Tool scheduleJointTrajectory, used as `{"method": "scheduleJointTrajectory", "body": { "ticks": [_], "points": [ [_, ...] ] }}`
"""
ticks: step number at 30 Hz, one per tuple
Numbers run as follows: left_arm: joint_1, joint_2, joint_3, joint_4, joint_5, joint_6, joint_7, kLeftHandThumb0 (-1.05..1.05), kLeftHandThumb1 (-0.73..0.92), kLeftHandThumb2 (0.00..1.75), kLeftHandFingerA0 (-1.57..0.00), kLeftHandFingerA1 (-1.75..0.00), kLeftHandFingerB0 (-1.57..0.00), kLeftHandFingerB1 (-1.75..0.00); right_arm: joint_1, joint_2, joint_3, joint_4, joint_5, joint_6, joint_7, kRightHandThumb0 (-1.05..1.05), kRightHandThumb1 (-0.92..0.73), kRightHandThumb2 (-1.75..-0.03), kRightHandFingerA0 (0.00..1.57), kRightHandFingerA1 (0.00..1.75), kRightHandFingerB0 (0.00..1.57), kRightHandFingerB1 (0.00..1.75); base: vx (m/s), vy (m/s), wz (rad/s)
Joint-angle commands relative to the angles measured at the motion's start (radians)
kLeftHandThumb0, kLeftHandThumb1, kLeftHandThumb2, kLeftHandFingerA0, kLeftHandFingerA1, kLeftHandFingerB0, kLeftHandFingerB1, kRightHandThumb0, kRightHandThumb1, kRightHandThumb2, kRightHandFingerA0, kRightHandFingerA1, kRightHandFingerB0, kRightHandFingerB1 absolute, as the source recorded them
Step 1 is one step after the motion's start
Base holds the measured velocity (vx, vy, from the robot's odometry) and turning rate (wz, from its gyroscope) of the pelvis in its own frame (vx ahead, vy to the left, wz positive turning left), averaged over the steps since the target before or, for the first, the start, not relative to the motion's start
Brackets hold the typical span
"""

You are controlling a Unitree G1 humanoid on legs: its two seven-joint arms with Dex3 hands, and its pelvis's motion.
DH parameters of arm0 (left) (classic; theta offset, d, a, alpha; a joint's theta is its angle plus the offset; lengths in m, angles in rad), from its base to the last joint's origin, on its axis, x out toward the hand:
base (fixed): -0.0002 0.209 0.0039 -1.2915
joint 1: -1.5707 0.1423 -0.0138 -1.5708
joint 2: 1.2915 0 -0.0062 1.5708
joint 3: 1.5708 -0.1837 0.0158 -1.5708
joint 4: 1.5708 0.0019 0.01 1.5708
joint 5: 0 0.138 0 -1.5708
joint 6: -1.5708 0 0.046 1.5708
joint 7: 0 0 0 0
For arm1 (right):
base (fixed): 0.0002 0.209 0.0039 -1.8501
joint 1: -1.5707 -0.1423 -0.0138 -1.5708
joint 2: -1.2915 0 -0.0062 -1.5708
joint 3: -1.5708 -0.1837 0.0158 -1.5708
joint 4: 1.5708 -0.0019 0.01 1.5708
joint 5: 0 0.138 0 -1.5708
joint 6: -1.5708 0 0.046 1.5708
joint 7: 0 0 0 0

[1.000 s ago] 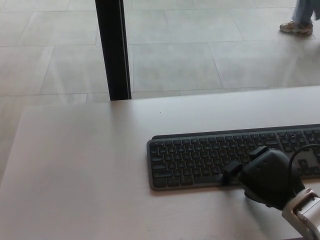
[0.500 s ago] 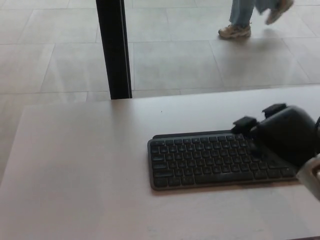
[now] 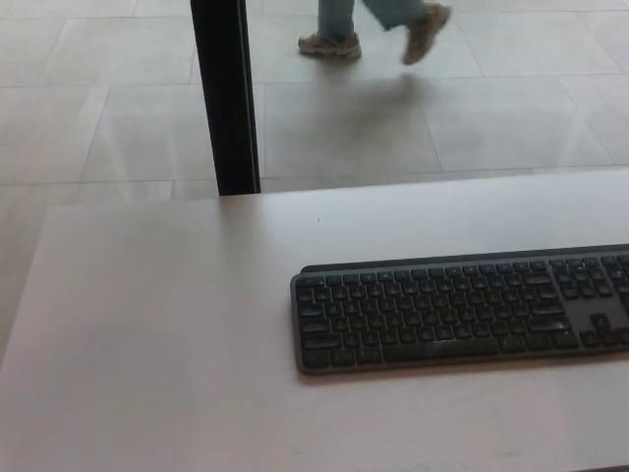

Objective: The robot uses its right fingers to click on the space key of the black keyboard placed on the center of the white desk.

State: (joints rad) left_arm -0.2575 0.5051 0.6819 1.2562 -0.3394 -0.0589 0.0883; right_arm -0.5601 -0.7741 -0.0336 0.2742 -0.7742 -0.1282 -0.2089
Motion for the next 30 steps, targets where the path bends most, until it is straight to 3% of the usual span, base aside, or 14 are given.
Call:
{"method": "scheduleJointTrajectory", "body": {
  "ticks": [1, 8, 12, 13, 14, 15, 16, 17, 19, 21, 22, 23, 26, 30],
  "points": [
    [0.024, 0.022, 0.004, 0.003, -0.016, -0.022, -0.007, -0.61, 0.8, 0.64, -0.78, -0.64, -0.6, -0.54, 0.148, -0.105, -0.321, 0.043, 0.213, 0.088, 0.045, -0.34, -0.59, -0.62, 0.93, 1.43, 0.71, 0.44, 0.0, 0.0, 0.0],
    [0.024, 0.026, 0.007, 0.007, -0.018, -0.022, -0.011, -0.62, 0.81, 0.64, -0.77, -0.65, -0.63, -0.55, 0.322, -0.056, -0.549, 0.097, 0.29, 0.169, 0.051, -0.43, -0.54, -0.7, 1.0, 1.59, 0.69, 0.5, 0.0, 0.0, 0.0],
    [0.022, 0.02, 0.011, 0.005, -0.022, -0.023, -0.011, -0.61, 0.8, 0.64, -0.78, -0.67, -0.59, -0.55, 0.417, 0.071, -0.728, 0.157, 0.446, 0.19, 0.04, -0.42, -0.45, -0.75, 1.05, 1.63, 0.72, 0.58, 0.0, 0.0, 0.0],
    [0.024, 0.022, 0.013, 0.005, -0.024, -0.024, -0.016, -0.61, 0.8, 0.64, -0.77, -0.67, -0.59, -0.55, 0.431, 0.105, -0.761, 0.16, 0.474, 0.206, 0.035, -0.39, -0.47, -0.72, 1.06, 1.59, 0.72, 0.56, 0.0, 0.0, 0.0],
    [0.026, 0.022, 0.006, 0.004, -0.016, -0.027, -0.013, -0.61, 0.8, 0.64, -0.78, -0.65, -0.6, -0.55, 0.439, 0.13, -0.793, 0.222, 0.515, 0.159, 0.009, -0.34, -0.49, -0.67, 0.89, 1.21, 0.74, 0.54, 0.0, 0.0, 0.0],
    [0.024, 0.021, 0.009, 0.004, -0.019, -0.024, -0.013, -0.62, 0.8, 0.64, -0.75, -0.65, -0.59, -0.55, 0.456, 0.182, -0.84, 0.238, 0.566, 0.149, -0.008, -0.37, -0.53, -0.65, 0.88, 1.27, 0.74, 0.56, 0.0, 0.0, 0.0],
    [0.022, 0.02, 0.011, 0.005, -0.021, -0.022, -0.011, -0.62, 0.8, 0.64, -0.76, -0.64, -0.6, -0.54, 0.464, 0.229, -0.88, 0.229, 0.601, 0.188, -0.009, -0.37, -0.55, -0.63, 0.81, 1.12, 0.71, 0.56, 0.0, 0.0, 0.0],
    [0.022, 0.02, 0.012, 0.006, -0.022, -0.021, -0.009, -0.62, 0.79, 0.64, -0.76, -0.64, -0.6, -0.54, 0.46, 0.261, -0.914, 0.214, 0.637, 0.221, 0.0, -0.38, -0.54, -0.67, 0.8, 1.44, 0.68, 0.56, 0.0, 0.0, 0.0],
    [0.022, 0.015, 0.011, 0.004, -0.021, -0.023, -0.006, -0.61, 0.79, 0.64, -0.75, -0.64, -0.59, -0.55, 0.451, 0.313, -0.971, 0.228, 0.692, 0.245, -0.014, -0.39, -0.57, -0.66, 0.82, 1.41, 0.67, 0.56, 0.0, 0.0, 0.0],
    [0.023, 0.014, 0.006, 0.006, -0.016, -0.023, -0.005, -0.62, 0.8, 0.64, -0.78, -0.66, -0.59, -0.55, 0.437, 0.378, -1.028, 0.247, 0.744, 0.267, -0.055, -0.34, -0.58, -0.63, 0.72, 0.97, 0.66, 0.58, 0.0, 0.0, 0.0],
    [0.024, 0.017, 0.006, 0.006, -0.016, -0.023, -0.01, -0.61, 0.8, 0.64, -0.77, -0.66, -0.58, -0.54, 0.424, 0.4, -1.046, 0.278, 0.759, 0.278, -0.074, -0.36, -0.6, -0.62, 0.73, 0.94, 0.67, 0.58, 0.0, 0.0, 0.0],
    [0.022, 0.019, 0.009, 0.005, -0.02, -0.021, -0.01, -0.61, 0.8, 0.64, -0.77, -0.66, -0.58, -0.55, 0.407, 0.415, -1.067, 0.323, 0.787, 0.248, -0.086, -0.33, -0.58, -0.64, 0.73, 0.96, 0.65, 0.63, 0.0, 0.0, 0.0],
    [0.015, 0.016, 0.008, 0.003, -0.019, -0.017, -0.003, -0.61, 0.8, 0.64, -0.77, -0.65, -0.63, -0.55, 0.359, 0.429, -1.124, 0.373, 0.83, 0.31, -0.105, -0.37, -0.56, -0.63, 1.0, 1.4, 0.71, 0.68, 0.0, 0.0, 0.0],
    [0.019, 0.016, 0.003, 0.003, -0.014, -0.019, -0.008, -0.62, 0.81, 0.64, -0.76, -0.64, -0.62, -0.55, 0.352, 0.502, -1.148, 0.314, 0.883, 0.351, -0.046, -0.4, -0.57, -0.66, 1.1, 1.46, 0.73, 0.75, 0.0, 0.0, 0.0]
  ]
}}
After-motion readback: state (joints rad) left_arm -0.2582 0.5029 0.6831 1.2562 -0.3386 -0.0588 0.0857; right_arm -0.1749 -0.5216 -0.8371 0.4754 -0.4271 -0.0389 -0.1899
